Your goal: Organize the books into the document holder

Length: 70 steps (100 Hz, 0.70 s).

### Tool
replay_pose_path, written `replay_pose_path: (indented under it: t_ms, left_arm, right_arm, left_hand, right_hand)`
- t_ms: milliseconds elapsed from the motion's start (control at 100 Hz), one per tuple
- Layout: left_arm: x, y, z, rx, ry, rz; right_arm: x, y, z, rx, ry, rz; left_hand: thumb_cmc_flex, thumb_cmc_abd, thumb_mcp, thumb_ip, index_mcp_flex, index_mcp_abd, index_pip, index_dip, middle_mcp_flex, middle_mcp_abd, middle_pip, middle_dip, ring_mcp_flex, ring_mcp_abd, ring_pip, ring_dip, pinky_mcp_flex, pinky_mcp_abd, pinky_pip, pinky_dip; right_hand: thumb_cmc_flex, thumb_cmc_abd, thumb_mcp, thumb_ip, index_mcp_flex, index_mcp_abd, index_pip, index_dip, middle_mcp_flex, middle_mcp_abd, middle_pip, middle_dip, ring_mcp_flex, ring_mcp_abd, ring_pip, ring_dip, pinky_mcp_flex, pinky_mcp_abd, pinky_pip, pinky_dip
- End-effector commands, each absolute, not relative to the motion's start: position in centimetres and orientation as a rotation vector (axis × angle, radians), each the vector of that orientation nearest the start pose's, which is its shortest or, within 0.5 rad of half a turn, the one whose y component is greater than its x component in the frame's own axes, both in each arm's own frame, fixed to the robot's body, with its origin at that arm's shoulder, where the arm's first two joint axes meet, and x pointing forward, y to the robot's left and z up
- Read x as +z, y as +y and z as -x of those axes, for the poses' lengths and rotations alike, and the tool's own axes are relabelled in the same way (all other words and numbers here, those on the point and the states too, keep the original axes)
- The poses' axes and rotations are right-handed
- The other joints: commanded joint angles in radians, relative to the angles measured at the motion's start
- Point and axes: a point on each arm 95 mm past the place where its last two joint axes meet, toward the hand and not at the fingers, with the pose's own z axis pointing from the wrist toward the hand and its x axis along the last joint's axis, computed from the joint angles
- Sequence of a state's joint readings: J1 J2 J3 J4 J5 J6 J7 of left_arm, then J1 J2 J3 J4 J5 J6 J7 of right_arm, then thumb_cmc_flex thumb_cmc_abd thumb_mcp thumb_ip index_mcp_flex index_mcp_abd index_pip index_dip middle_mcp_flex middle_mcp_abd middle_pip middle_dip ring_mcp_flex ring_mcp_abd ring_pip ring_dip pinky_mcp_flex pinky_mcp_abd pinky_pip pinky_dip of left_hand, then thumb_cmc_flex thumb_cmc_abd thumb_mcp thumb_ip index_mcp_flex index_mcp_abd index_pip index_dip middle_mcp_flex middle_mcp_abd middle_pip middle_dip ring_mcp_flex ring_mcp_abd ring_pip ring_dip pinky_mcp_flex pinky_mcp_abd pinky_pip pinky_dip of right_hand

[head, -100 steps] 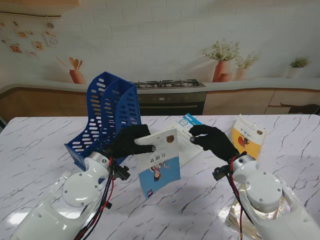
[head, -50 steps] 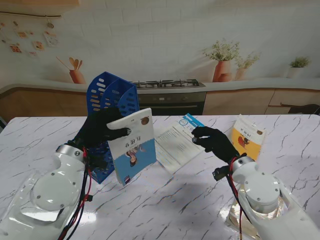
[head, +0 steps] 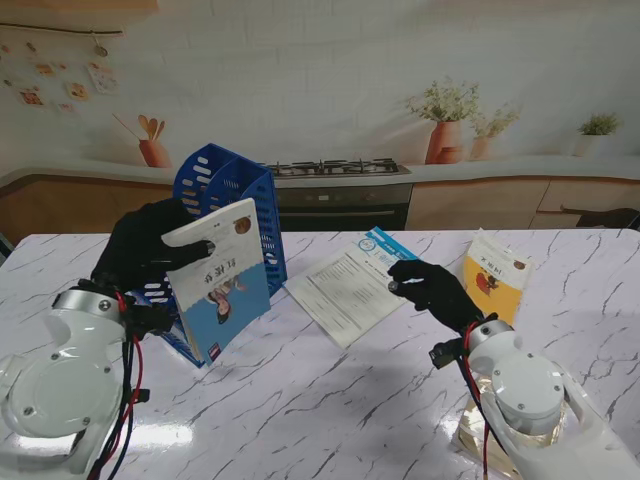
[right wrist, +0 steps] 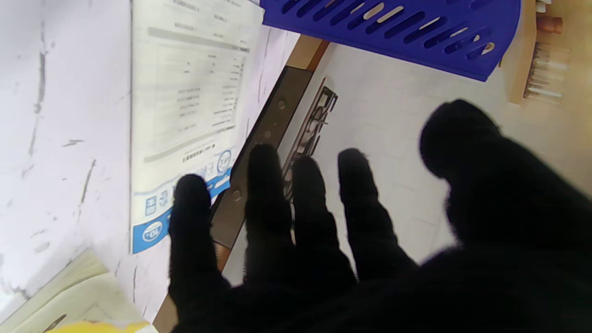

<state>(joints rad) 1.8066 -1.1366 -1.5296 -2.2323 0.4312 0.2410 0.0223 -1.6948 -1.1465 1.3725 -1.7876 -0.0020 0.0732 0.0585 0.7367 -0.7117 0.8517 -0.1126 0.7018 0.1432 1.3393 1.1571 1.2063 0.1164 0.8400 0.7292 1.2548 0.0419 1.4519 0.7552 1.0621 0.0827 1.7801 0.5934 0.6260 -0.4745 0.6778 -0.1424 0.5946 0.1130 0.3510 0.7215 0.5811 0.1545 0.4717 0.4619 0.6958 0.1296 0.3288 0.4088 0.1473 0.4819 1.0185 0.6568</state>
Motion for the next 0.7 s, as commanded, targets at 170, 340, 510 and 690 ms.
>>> replay_pose_path:
  t_ms: [170, 340, 510, 690]
  left_arm:
    - [-12.9, 4.6, -32.7, -1.906, 0.678, 1.482]
    - [-12.3, 5.9, -33.1, -1.875, 0.642, 1.473]
    - [-12.3, 7.1, -34.6, -1.864, 0.645, 1.461]
    - [-12.4, 8.1, -36.1, -1.840, 0.632, 1.465]
  right_arm:
    - [-29.3, -0.9, -37.7, -2.153, -0.785, 2.231]
    - [-29.2, -1.0, -37.7, -2.170, -0.785, 2.227]
    - [-29.1, -1.0, -37.7, -2.182, -0.793, 2.222]
    - [-29.2, -1.1, -37.8, -2.182, -0.809, 2.224]
  left_hand:
    - [0.063, 0.080, 0.122, 0.081, -0.006, 0.015, 0.079, 0.053, 0.091, 0.074, 0.053, 0.001, 0.019, -0.031, 0.086, -0.004, 0.033, -0.127, 0.258, 0.012]
    - [0.066, 0.084, 0.116, 0.079, -0.009, 0.012, 0.077, 0.055, 0.088, 0.074, 0.052, 0.002, 0.019, -0.031, 0.086, -0.004, 0.032, -0.119, 0.257, 0.010]
    - [0.062, 0.083, 0.115, 0.079, -0.009, 0.004, 0.077, 0.057, 0.086, 0.071, 0.051, 0.003, 0.019, -0.025, 0.082, -0.004, 0.032, -0.116, 0.257, 0.009]
    - [0.059, 0.081, 0.120, 0.079, -0.006, 0.001, 0.077, 0.060, 0.088, 0.069, 0.052, 0.006, 0.019, -0.024, 0.080, -0.004, 0.032, -0.115, 0.257, 0.008]
  right_hand:
    - [-0.047, 0.013, -0.020, 0.036, -0.008, -0.011, -0.005, 0.001, -0.004, -0.031, -0.012, -0.013, -0.006, -0.014, -0.023, 0.003, -0.013, -0.011, -0.014, -0.016]
    - [-0.051, 0.009, -0.015, 0.036, -0.003, -0.013, -0.004, 0.000, 0.003, -0.029, -0.016, -0.014, 0.001, -0.012, -0.022, 0.004, -0.013, -0.007, -0.013, -0.014]
    - [-0.054, 0.011, -0.013, 0.035, -0.002, -0.013, -0.004, -0.001, 0.006, -0.027, -0.019, -0.013, 0.002, -0.010, -0.021, 0.005, -0.012, -0.004, -0.011, -0.012]
    - [-0.050, 0.018, -0.020, 0.035, -0.006, -0.008, -0.007, -0.003, 0.001, -0.026, -0.021, -0.013, -0.003, -0.012, -0.023, 0.006, -0.015, -0.006, -0.014, -0.013]
